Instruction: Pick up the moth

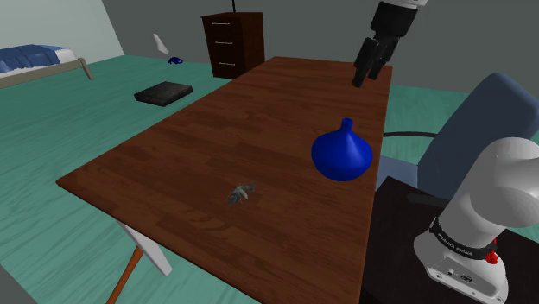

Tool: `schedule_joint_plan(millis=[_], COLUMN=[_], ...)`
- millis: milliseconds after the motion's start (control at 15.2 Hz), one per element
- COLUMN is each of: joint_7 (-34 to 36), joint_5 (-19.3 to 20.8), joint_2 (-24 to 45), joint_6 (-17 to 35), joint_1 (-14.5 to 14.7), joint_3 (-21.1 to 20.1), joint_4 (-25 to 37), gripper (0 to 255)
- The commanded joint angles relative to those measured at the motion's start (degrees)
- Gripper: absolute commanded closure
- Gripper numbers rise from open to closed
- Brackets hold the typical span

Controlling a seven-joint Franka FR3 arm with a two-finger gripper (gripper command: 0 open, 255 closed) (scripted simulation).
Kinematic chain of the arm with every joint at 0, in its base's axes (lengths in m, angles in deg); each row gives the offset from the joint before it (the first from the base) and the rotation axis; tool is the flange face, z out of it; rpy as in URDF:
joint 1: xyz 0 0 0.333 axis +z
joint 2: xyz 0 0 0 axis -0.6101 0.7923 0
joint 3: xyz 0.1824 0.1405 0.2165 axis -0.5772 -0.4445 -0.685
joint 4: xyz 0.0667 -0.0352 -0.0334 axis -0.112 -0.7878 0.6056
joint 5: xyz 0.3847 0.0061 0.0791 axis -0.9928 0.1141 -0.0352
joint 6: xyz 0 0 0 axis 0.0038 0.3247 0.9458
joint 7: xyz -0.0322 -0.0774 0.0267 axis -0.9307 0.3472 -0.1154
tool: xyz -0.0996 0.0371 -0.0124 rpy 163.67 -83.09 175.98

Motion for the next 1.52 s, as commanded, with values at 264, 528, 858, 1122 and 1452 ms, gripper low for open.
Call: schedule_joint_plan(millis=[264, 528, 858, 1122, 1452], joint_7=[10.2, 20.3, 33.3, 44.1, 59.1], joint_5=[-2.7, -5.0, -6.6, -6.1, -1.7], joint_2=[1.8, 5.4, 12.5, 20.1, 32.2], joint_6=[2.9, 6.1, 10.1, 13.3, 16.9], joint_1=[-0.8, -1.8, -3.7, -6.2, -9.9], joint_3=[-6.7, -13.5, -22.0, -28.9, -37.7], joint_4=[-2.0, -2.2, -0.3, 2.9, 8.9], gripper=[0, 0, 0, 0, 0])
